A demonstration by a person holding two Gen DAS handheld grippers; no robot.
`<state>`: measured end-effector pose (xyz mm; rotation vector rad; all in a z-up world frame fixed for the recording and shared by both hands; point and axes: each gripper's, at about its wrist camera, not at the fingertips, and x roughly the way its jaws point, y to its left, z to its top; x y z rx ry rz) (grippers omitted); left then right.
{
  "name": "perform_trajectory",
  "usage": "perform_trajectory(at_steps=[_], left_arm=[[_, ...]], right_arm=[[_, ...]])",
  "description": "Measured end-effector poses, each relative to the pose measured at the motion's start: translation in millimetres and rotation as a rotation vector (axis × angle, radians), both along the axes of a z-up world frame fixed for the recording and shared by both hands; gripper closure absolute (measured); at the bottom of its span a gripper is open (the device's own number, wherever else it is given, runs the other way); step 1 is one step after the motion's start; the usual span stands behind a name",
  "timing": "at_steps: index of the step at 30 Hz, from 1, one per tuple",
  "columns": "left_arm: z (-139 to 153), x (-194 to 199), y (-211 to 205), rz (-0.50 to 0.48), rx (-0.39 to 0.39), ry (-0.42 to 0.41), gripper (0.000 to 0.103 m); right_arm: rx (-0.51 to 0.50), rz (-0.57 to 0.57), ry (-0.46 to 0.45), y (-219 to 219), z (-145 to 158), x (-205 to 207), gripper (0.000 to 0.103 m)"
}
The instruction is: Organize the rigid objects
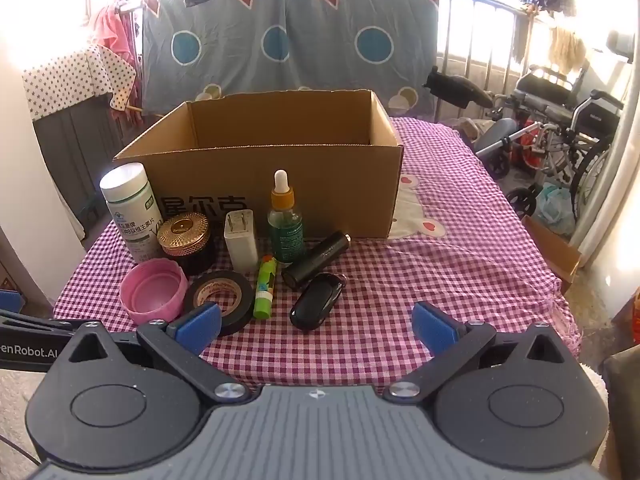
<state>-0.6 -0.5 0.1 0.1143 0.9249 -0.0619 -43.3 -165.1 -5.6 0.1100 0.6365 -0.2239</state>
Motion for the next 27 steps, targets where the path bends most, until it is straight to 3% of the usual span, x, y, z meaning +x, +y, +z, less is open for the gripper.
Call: perform_trajectory(at_steps=[8, 11, 27], left_arm=[[-0.7, 5.2, 7.9, 0.009, -0.013, 0.007, 0.000], [1.6, 2.6, 9.9, 0.015, -0.012, 0.006, 0.000], [-1.7, 4.0, 5.1, 0.032, -0.011, 0.012, 0.000]], right_arm=[[0.052, 0.011, 0.020, -1.7, 1.0, 2.1, 0.000], [0.013, -0.006, 0.007, 5.3, 3.9, -1.4, 0.000], [0.015, 0.021, 0.011, 6.8, 4.3, 1.1, 0.000]])
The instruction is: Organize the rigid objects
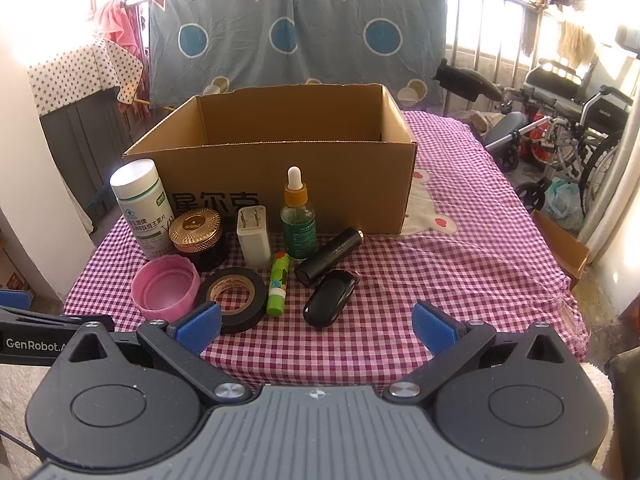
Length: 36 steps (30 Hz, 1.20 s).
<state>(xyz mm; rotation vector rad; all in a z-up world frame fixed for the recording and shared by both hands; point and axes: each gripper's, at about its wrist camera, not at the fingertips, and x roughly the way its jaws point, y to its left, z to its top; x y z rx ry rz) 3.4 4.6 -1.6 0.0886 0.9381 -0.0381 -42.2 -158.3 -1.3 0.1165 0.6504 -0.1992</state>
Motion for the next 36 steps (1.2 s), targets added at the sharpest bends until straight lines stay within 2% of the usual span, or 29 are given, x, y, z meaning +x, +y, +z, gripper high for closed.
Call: perform_trajectory(at_steps=[36], left_arm=[[3.3, 1.1, 3.6, 0.007, 0.010, 0.002, 0.000]], right_arm=[[0.015, -0.001, 0.015, -0.1, -1.4, 1.8, 0.000]])
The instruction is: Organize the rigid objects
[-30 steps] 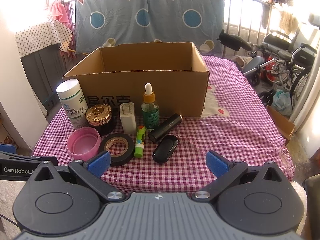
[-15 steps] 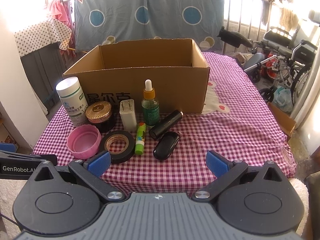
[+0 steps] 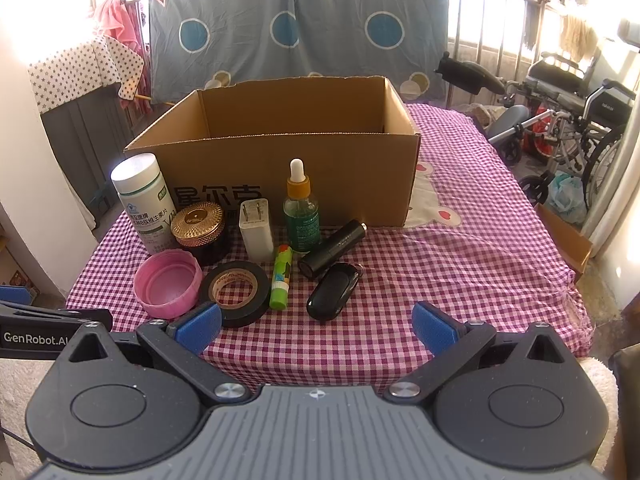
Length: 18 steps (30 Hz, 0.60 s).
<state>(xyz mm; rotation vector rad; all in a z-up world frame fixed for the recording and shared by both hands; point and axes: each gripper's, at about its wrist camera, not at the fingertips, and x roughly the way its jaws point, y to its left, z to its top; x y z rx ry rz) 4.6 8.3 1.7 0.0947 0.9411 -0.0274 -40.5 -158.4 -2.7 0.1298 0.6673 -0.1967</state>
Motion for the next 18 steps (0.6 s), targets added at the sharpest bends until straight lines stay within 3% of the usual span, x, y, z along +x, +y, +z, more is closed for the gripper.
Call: perform_trajectory(at_steps=[18], left_arm=[[-1.8, 1.8, -1.8, -0.001, 0.007, 0.007, 0.000]], right_arm=[[-0.002, -0.003, 0.001, -1.1, -1.6, 1.6, 0.000]])
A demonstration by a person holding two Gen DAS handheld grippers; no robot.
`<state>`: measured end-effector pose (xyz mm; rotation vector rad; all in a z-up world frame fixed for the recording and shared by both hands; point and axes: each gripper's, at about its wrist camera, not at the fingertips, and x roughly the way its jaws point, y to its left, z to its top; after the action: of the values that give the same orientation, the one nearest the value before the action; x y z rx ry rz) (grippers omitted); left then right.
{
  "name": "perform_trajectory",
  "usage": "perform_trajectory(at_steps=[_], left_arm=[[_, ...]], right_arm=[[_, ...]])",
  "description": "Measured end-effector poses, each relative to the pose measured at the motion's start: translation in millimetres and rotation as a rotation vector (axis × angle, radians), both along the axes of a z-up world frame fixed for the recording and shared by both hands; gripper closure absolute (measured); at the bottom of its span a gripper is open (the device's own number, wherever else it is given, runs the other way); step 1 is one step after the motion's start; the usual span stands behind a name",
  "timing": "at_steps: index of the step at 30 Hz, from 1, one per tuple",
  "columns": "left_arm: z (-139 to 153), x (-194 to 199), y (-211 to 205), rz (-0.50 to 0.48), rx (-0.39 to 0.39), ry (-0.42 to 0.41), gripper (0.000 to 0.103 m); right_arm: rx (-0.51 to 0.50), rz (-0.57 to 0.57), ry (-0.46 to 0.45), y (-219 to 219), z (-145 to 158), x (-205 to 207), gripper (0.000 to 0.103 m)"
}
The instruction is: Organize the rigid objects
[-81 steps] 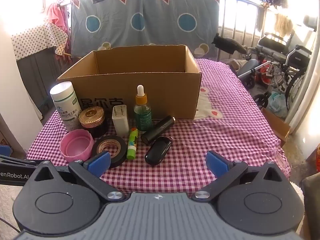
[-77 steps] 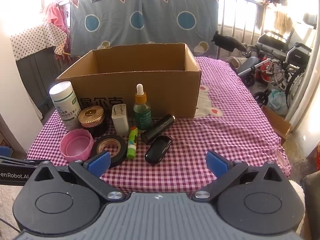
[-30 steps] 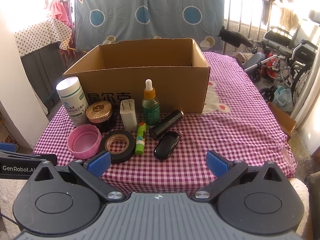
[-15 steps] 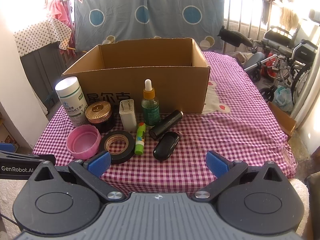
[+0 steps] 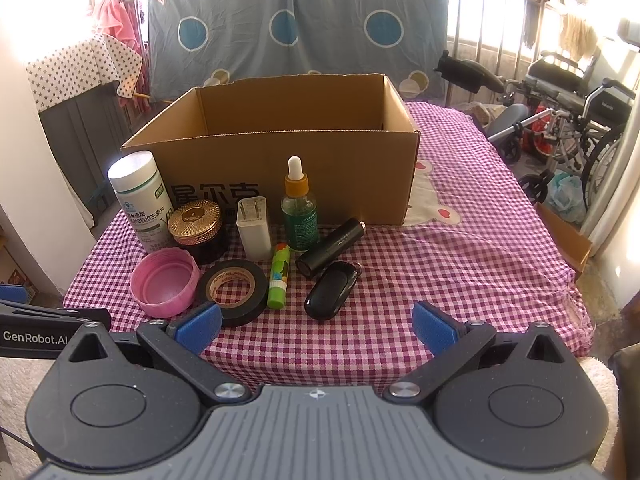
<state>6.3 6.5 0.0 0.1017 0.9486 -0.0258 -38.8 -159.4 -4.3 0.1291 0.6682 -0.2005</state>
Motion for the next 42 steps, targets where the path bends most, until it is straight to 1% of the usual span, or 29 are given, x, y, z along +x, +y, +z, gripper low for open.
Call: perform_trajectory(at_steps=[9, 13, 17, 21, 24, 26, 27, 28, 29, 30, 31, 32, 33, 34, 35, 36, 37, 38, 39, 40, 41, 42], left_arm=[[-3.0, 0.2, -1.0, -0.011, -0.013, 0.007, 0.000], [-5.2, -1.1, -2.7, -0.038, -0.042, -0.003, 0.000], [-3.5, -2.4, -6.5, -0.101, -0.108, -0.034, 0.000], [-4.0, -0.1, -18.4, -0.190, -0.180, -0.056, 0.000], [-3.2, -1.0, -32.9, -0.285, -0.235, -0.104, 0.001], [-1.5, -1.5, -46.7, -0.347, -0.247, -0.134, 0.002], [-1.1, -1.1, -53.6, -0.371, -0.245, -0.143, 0.002], [-0.8, 0.1, -61.7, -0.396, -0.237, -0.151, 0.005], [-1.1, 1.8, -70.1, -0.422, -0.225, -0.159, 0.008], [-2.0, 3.1, -77.3, -0.443, -0.211, -0.170, 0.008], [-3.2, 4.4, -84.1, -0.461, -0.197, -0.180, 0.008], [-4.9, 6.2, -90.6, -0.479, -0.185, -0.182, 0.010], [-8.0, 10.4, -97.5, -0.500, -0.180, -0.173, 0.013], [-10.3, 14.3, -103.0, -0.516, -0.180, -0.158, 0.021], [-13.4, 18.6, -108.3, -0.530, -0.181, -0.132, 0.028], [-15.7, 22.1, -112.4, -0.538, -0.181, -0.112, 0.030], [-18.0, 25.4, -116.0, -0.546, -0.184, -0.094, 0.035], [-20.9, 29.5, -119.9, -0.557, -0.187, -0.075, 0.042], [-23.7, 33.2, -123.7, -0.565, -0.183, -0.060, 0.044], [-26.3, 37.6, -128.8, -0.577, -0.170, -0.040, 0.048], [-29.4, 40.4, -133.7, -0.585, -0.157, -0.030, 0.055], [-31.6, 42.6, -137.0, -0.593, -0.148, -0.024, 0.058]], right_arm=[[0.002, -0.012, -0.004, -2.9, -3.6, 0.6, 0.000], [0.022, -0.024, -0.041, -11.0, -3.8, -4.3, 0.000], [0.045, -0.043, -0.100, -25.5, -6.7, -13.7, 0.000], [0.051, -0.062, -0.135, -41.3, -10.9, -19.9, 0.000], [0.116, -0.080, -0.173, -60.9, -13.2, -21.8, 0.000], [0.176, -0.076, -0.190, -74.6, -15.4, -20.3, 0.001], [0.204, -0.070, -0.189, -80.7, -17.2, -18.1, 0.003], [0.231, -0.066, -0.186, -85.9, -18.9, -15.2, 0.005], [0.258, -0.063, -0.179, -91.4, -21.0, -11.8, 0.009], [0.280, -0.058, -0.172, -95.6, -23.1, -8.5, 0.015], [0.305, -0.052, -0.165, -99.6, -25.3, -5.0, 0.018], [0.335, -0.043, -0.155, -103.7, -28.7, -1.2, 0.024], [0.364, -0.033, -0.145, -106.4, -31.8, 2.8, 0.028], [0.390, -0.024, -0.136, -109.1, -34.9, 6.6, 0.029], [0.416, -0.014, -0.125, -111.7, -38.7, 11.0, 0.034], [0.439, -0.002, -0.114, -113.4, -41.6, 15.5, 0.037], [0.458, 0.009, -0.103, -114.7, -44.7, 19.9, 0.038], [0.472, 0.021, -0.093, -115.9, -47.0, 24.5, 0.042], [0.487, 0.032, -0.084, -116.9, -48.6, 29.5, 0.050], [0.498, 0.042, -0.076, -117.5, -50.3, 33.6, 0.053], [0.512, 0.052, -0.066, -117.9, -52.1, 38.7, 0.061], [0.533, 0.063, -0.055, -120.3, -53.9, 43.7, 0.067]])
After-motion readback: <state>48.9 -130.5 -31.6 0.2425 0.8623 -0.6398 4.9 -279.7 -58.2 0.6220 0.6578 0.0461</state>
